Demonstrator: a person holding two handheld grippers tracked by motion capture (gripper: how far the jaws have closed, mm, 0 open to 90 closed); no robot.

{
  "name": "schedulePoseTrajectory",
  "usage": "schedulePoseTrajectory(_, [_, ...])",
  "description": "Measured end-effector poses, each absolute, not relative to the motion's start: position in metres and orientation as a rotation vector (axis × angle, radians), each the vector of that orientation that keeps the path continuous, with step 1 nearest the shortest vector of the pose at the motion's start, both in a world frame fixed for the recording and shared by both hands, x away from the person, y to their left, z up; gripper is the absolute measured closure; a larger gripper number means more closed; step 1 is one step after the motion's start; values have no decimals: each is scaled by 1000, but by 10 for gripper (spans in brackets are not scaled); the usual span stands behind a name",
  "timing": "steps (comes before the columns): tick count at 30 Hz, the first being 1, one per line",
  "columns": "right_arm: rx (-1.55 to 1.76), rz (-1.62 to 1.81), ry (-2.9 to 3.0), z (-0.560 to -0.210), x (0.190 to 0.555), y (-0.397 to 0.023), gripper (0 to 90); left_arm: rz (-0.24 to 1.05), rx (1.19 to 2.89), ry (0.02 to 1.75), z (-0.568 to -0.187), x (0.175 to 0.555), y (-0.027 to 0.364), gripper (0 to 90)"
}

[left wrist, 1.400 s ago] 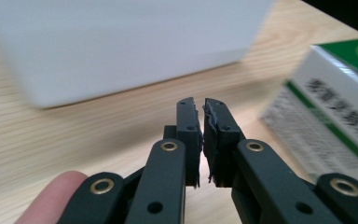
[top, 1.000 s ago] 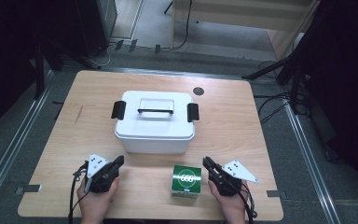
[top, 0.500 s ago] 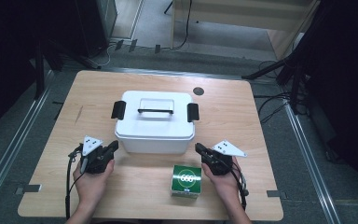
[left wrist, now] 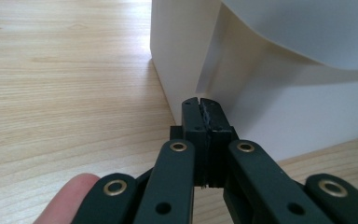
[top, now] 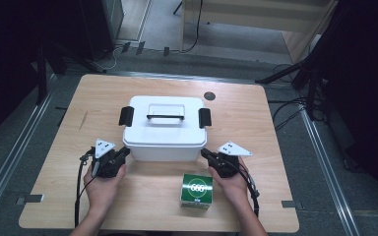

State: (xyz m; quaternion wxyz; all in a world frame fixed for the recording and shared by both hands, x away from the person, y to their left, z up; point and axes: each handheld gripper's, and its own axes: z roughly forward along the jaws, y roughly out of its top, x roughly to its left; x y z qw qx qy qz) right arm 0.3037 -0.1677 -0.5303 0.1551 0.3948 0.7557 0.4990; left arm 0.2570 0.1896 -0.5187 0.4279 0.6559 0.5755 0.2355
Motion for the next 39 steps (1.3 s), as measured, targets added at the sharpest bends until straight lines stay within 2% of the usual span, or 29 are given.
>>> schedulePoseTrajectory(6, [1129, 1417, 2161, -532, 305, -171, 896, 568, 1630, 1447, -522, 260, 188, 900])
schedulePoseTrajectory(9, [1129, 1413, 2145, -531, 304, -173, 869, 595, 1629, 1451, -522, 257, 188, 872])
schedulePoseTrajectory(13, [1129, 1459, 2103, -527, 304, -184, 749, 622, 1614, 1475, -524, 248, 198, 788])
schedulePoseTrajectory(15, [1114, 1448, 2081, -526, 303, -191, 668, 638, 1619, 1493, -525, 242, 205, 692])
schedulePoseTrajectory(18, [1101, 1395, 2061, -523, 301, -197, 568, 704, 1620, 1539, -526, 232, 213, 413])
schedulePoseTrajectory(22, [1111, 1334, 2070, -518, 299, -206, 457, 755, 1599, 1557, -527, 218, 229, 148])
schedulePoseTrajectory(26, [1125, 1321, 2048, -512, 296, -218, 292, 803, 1540, 1562, -528, 203, 249, 33])
schedulePoseTrajectory(29, [1134, 1295, 2037, -507, 295, -226, 119, 823, 1496, 1573, -528, 198, 267, 5])
schedulePoseTrajectory(33, [1142, 1272, 2069, -503, 297, -236, 27, 860, 1477, 1591, -532, 195, 283, 0])
schedulePoseTrajectory(39, [1137, 1230, 2136, -493, 302, -245, 5, 854, 1471, 1628, -543, 194, 294, 0])
